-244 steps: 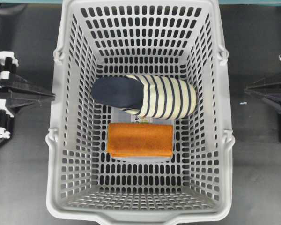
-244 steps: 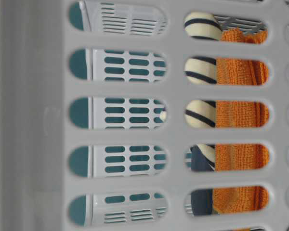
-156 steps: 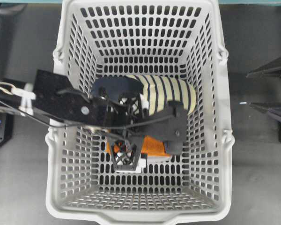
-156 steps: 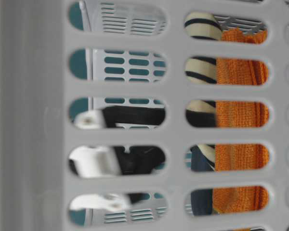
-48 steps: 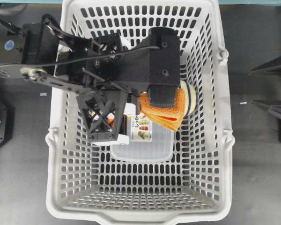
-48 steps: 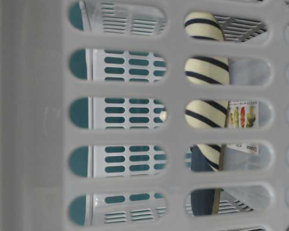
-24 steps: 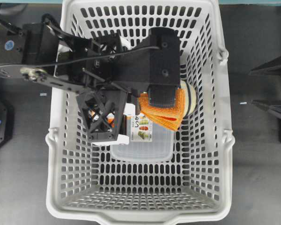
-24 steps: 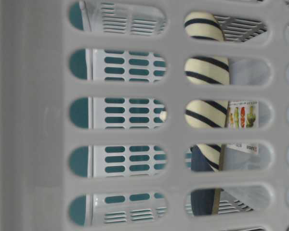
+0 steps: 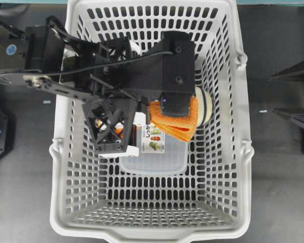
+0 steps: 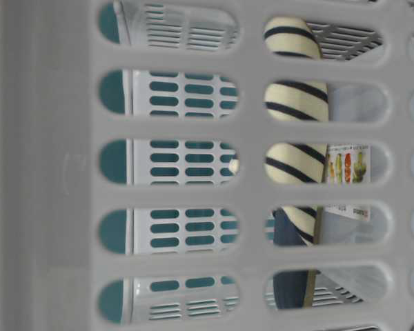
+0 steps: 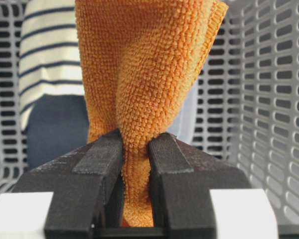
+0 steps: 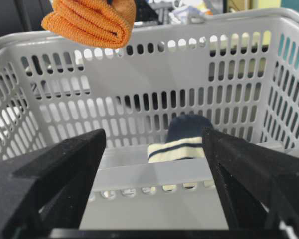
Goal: Pick up the orange cloth from the shopping basket with the left arm.
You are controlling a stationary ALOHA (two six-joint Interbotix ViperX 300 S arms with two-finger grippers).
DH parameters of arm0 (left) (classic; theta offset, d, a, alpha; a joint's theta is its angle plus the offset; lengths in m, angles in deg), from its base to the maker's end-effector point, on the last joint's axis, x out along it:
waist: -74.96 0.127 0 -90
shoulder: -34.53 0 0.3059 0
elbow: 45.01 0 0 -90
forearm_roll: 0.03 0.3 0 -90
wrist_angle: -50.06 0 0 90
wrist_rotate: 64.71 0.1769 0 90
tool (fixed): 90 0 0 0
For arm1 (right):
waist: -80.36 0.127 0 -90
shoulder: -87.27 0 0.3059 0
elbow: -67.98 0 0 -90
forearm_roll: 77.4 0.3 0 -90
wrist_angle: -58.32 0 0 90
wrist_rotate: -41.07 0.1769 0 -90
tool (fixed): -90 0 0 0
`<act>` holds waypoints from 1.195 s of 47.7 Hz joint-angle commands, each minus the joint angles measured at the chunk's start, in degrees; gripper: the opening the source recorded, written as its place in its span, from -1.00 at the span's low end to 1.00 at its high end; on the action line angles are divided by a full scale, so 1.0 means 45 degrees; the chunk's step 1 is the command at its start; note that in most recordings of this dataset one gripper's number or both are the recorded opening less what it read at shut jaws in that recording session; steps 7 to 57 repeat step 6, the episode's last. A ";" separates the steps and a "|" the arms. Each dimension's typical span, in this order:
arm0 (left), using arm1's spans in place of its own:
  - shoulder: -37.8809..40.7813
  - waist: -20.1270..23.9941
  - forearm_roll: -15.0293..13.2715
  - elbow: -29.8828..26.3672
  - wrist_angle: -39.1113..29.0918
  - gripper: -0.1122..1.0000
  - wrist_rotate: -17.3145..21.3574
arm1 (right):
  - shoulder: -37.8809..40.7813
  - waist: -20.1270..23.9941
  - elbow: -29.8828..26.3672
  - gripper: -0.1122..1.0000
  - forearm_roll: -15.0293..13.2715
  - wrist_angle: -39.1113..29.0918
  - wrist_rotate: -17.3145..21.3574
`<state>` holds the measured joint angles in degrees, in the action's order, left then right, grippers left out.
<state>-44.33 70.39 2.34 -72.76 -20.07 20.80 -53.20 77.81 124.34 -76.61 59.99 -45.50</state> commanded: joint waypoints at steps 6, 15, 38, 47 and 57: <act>-0.0176 0.0000 0.0039 -0.0117 0.0020 -0.63 0.0000 | 0.0078 -0.0039 -0.0078 0.55 0.0020 0.0059 -0.0020; -0.0176 0.0000 0.0039 -0.0117 0.0020 -0.63 0.0000 | 0.0078 -0.0039 -0.0078 0.55 0.0020 0.0059 -0.0020; -0.0176 0.0000 0.0039 -0.0117 0.0020 -0.63 0.0000 | 0.0078 -0.0039 -0.0078 0.55 0.0020 0.0059 -0.0020; -0.0176 0.0000 0.0039 -0.0117 0.0020 -0.63 0.0000 | 0.0078 -0.0039 -0.0078 0.55 0.0020 0.0059 -0.0020; -0.0176 0.0000 0.0039 -0.0117 0.0020 -0.63 0.0000 | 0.0078 -0.0039 -0.0078 0.55 0.0020 0.0059 -0.0020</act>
